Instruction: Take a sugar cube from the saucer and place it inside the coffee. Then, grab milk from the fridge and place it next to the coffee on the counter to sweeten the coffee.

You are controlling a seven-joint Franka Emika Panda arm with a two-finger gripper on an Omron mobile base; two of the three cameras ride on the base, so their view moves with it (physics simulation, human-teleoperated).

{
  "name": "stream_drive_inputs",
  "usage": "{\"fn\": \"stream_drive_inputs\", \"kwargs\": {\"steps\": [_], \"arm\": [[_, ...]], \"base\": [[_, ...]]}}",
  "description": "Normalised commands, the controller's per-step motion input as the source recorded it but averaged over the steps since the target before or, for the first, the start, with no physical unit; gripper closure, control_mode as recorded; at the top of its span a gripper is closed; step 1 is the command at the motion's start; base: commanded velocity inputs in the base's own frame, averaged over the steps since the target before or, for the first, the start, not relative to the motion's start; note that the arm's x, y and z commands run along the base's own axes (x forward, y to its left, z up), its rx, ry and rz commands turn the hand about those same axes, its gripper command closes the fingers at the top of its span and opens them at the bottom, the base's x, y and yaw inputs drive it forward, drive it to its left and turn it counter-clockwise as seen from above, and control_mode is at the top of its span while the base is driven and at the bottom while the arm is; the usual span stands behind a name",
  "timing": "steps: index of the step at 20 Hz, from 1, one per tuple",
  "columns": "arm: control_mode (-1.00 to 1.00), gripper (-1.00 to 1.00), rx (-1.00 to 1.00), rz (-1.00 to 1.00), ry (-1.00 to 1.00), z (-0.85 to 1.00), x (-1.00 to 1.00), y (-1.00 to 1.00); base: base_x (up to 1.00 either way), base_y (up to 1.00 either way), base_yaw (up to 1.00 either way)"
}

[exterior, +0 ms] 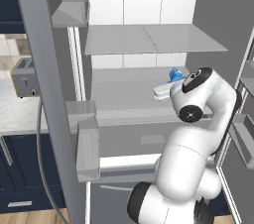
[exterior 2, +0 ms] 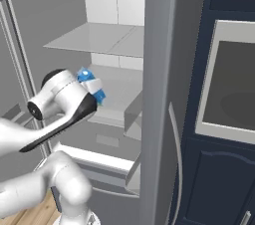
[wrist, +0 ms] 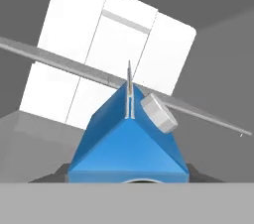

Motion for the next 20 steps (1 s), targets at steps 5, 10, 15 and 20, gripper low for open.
{"fn": "stream_drive_inputs", "kwargs": {"steps": [5,10,15,20], "arm": [[-1.0,1.0,0.0,0.07,0.2,1.0,-0.36,0.07],[-1.0,1.0,0.0,0.13,0.0,0.46,-0.99,0.08],[-1.0,1.0,0.0,0.02,0.01,-0.21,-0.29,0.02],[1.0,1.0,0.0,0.0,0.0,0.0,0.0,0.0]], "base": [[0.0,0.0,0.0],[0.0,0.0,0.0],[0.0,0.0,0.0],[-0.98,0.35,0.02]]}}
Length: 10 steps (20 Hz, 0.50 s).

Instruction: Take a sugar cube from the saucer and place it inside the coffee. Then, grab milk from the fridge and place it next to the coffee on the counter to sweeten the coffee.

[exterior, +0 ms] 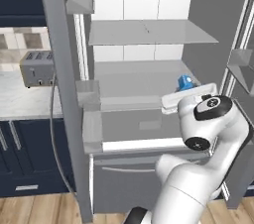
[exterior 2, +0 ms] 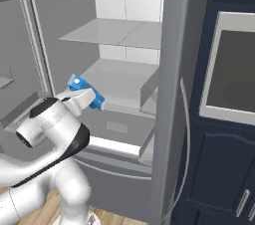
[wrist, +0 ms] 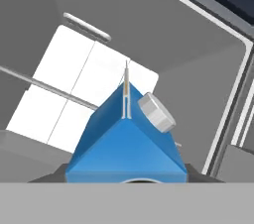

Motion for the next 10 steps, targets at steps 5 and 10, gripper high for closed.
{"fn": "stream_drive_inputs", "kwargs": {"steps": [5,10], "arm": [[1.0,1.0,0.0,0.0,0.0,0.0,0.0,0.0],[1.0,1.0,0.0,0.0,0.0,0.0,0.0,0.0]], "base": [[-0.93,0.93,0.1],[-0.65,0.99,0.33]]}}
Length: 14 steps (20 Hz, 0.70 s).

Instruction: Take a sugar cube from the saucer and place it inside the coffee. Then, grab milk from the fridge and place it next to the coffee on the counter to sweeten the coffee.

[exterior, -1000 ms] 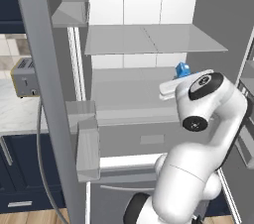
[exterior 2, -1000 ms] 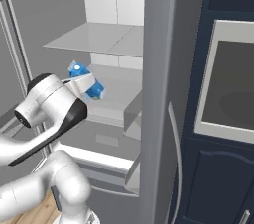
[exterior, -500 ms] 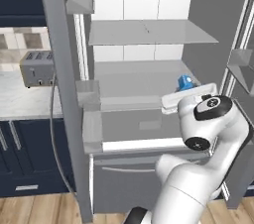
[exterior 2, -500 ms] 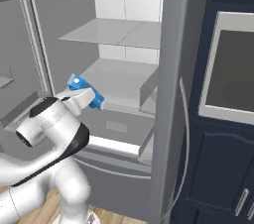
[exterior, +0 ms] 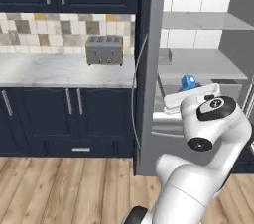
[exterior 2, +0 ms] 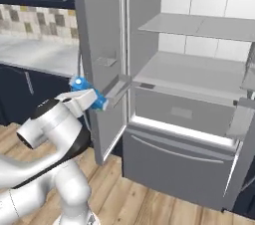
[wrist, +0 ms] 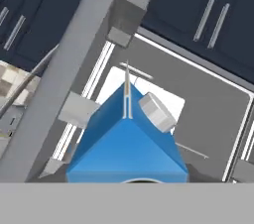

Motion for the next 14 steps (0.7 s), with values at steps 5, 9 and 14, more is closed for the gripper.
{"fn": "stream_drive_inputs", "kwargs": {"steps": [5,9,14], "arm": [[1.0,1.0,0.0,0.0,0.0,0.0,0.0,0.0],[1.0,1.0,0.0,0.0,0.0,0.0,0.0,0.0],[1.0,1.0,0.0,0.0,0.0,0.0,0.0,0.0]], "base": [[-0.61,0.78,0.65],[-0.37,0.74,0.75],[-0.05,0.81,0.79]]}}
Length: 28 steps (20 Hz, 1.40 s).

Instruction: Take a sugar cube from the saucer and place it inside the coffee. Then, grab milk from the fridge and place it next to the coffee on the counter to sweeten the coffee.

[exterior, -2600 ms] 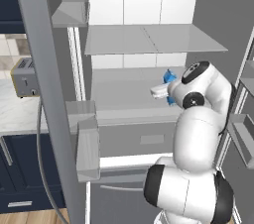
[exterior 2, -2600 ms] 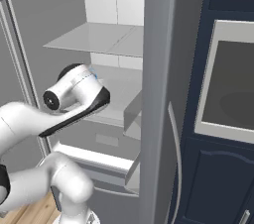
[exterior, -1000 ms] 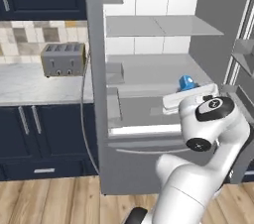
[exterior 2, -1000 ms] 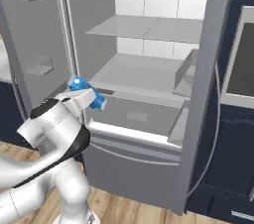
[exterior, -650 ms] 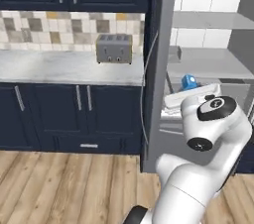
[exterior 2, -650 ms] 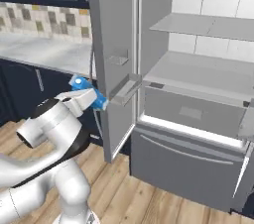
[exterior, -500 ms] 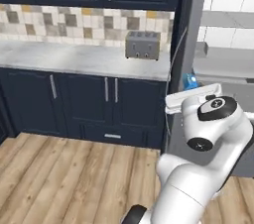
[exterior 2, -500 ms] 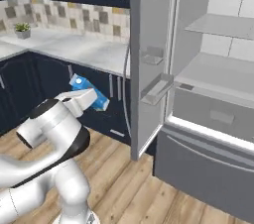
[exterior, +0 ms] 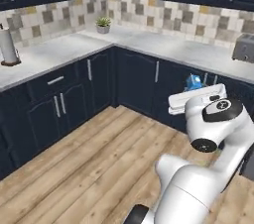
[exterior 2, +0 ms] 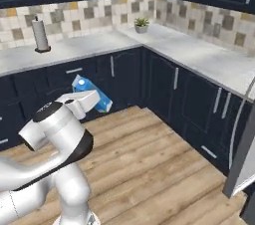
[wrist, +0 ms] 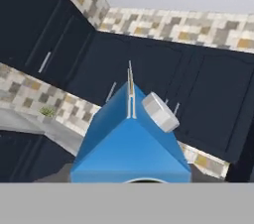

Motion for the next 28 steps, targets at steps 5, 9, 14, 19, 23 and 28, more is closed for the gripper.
{"fn": "stream_drive_inputs", "kwargs": {"steps": [5,9,14,19,23,28], "arm": [[1.0,1.0,0.0,0.0,0.0,0.0,0.0,0.0],[1.0,1.0,0.0,0.0,0.0,0.0,0.0,0.0],[1.0,1.0,0.0,0.0,0.0,0.0,0.0,0.0],[1.0,1.0,0.0,0.0,0.0,0.0,0.0,0.0],[1.0,1.0,0.0,0.0,0.0,0.0,0.0,0.0],[1.0,1.0,0.0,0.0,0.0,0.0,0.0,0.0]], "base": [[0.0,0.62,0.84],[0.0,0.51,0.86],[0.02,0.35,0.85],[0.64,0.0,0.72],[1.0,-0.23,0.47],[1.0,0.04,0.46]]}}
